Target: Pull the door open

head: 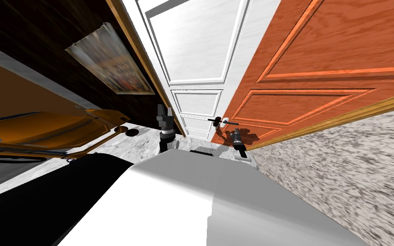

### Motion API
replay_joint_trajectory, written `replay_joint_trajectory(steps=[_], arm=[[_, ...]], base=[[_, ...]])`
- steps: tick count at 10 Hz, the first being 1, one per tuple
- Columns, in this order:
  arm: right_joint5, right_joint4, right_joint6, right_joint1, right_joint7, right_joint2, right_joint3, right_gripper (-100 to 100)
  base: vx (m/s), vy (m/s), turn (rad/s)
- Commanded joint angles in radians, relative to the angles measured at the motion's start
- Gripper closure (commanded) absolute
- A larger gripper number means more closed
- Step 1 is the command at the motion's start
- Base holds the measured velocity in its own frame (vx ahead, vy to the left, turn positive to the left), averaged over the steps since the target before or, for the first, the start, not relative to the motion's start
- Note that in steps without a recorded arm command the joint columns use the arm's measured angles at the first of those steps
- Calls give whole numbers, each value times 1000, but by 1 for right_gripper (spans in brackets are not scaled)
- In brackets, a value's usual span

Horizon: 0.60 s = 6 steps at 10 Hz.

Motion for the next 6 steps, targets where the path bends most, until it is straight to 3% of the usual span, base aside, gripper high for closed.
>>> replay_joint_trajectory(steps=[1, 3, 4, 5, 6], arm=[[-14, 24, -7, 6, -7, -26, -28, -100], [-36, 65, -20, 12, -15, -63, -69, -100], [-44, 81, -26, 13, -19, -76, -84, -100], [-44, 81, -26, 13, -19, -76, -84, -100], [-59, 109, -40, 11, -25, -97, -105, -100]], base=[[92, 36, 63], [133, 19, 75], [135, 5, 86], [97, -8, 32], [150, -26, 119]])
